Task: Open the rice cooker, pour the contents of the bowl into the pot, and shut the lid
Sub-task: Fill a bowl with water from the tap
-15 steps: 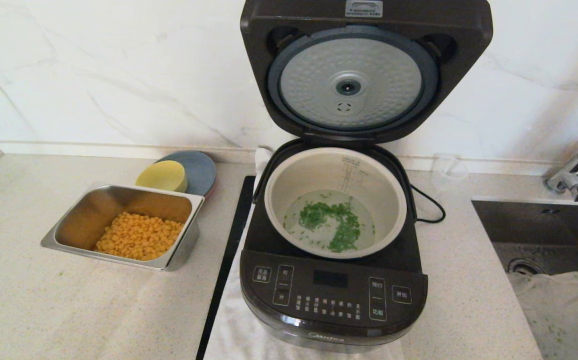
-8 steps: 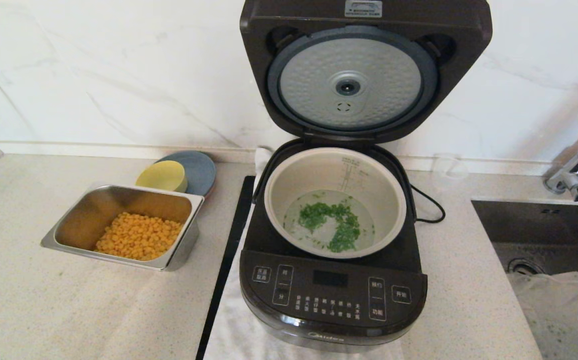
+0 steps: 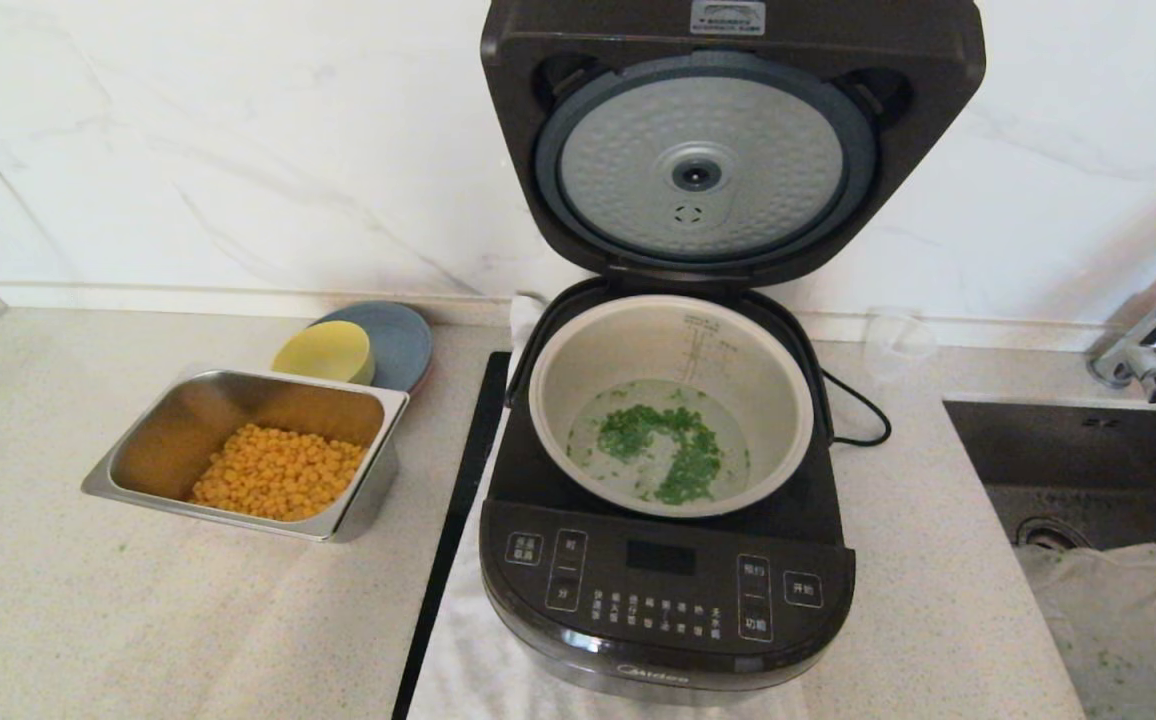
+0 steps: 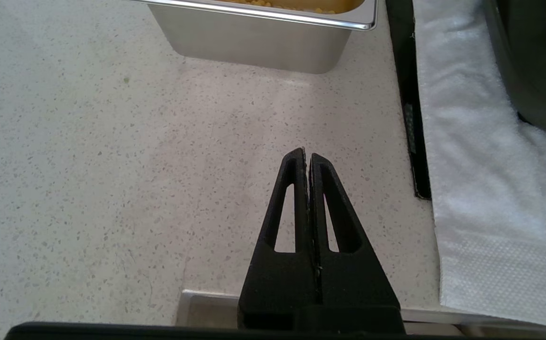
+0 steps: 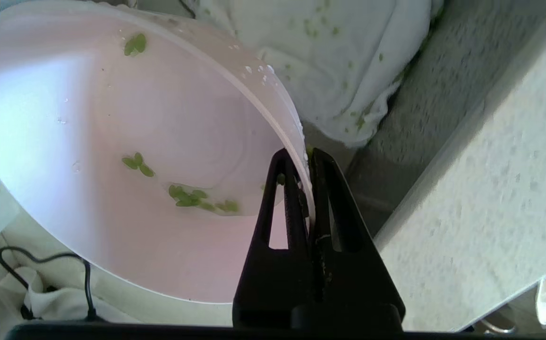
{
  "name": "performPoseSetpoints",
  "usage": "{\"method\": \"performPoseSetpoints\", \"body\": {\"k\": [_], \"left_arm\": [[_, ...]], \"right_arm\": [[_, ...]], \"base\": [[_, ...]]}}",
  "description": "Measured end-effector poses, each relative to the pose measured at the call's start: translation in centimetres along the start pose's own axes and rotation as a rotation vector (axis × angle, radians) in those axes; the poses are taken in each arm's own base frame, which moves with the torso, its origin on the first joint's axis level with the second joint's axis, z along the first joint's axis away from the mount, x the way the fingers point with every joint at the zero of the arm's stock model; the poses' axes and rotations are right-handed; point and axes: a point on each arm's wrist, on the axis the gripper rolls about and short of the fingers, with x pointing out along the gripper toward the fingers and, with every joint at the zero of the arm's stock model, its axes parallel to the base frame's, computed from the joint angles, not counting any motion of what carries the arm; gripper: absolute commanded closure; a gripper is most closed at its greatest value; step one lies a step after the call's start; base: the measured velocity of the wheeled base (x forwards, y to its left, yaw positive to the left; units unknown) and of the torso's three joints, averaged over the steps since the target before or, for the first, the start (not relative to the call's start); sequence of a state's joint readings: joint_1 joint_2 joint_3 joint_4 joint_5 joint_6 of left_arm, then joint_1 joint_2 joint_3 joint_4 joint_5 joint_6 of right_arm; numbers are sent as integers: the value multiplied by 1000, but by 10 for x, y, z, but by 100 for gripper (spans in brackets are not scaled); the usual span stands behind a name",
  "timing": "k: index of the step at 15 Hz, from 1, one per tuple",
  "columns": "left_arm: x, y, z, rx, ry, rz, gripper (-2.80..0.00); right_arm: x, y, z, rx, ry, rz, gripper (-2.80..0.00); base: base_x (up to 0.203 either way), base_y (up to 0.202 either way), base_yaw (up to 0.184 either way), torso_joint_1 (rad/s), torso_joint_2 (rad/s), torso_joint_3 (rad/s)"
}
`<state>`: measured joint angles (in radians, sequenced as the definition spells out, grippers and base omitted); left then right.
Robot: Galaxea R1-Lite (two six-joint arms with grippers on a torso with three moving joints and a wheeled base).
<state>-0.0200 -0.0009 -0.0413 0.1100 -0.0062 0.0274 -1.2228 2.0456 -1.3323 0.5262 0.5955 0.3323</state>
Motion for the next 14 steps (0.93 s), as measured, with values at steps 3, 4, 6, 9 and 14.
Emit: {"method": "performPoseSetpoints", "body": {"k": [3,4,6,9,14], "left_arm": [[0,0,0,0,0,0,0],[0,0,0,0,0,0,0],[0,0,0,0,0,0,0],[0,0,0,0,0,0,0],[0,0,0,0,0,0,0]], "right_arm": [[11,0,10,-2,5,0,0],[14,1,13,-6,5,2,0],[21,3,18,-15,11,3,0],[31,9,23,-34,19,5,0],[52,27,22,-71,43,-12,0]], "base": [[0,0,0,0,0,0],[0,0,0,0,0,0],[0,0,0,0,0,0],[0,0,0,0,0,0],[0,0,0,0,0,0]]}}
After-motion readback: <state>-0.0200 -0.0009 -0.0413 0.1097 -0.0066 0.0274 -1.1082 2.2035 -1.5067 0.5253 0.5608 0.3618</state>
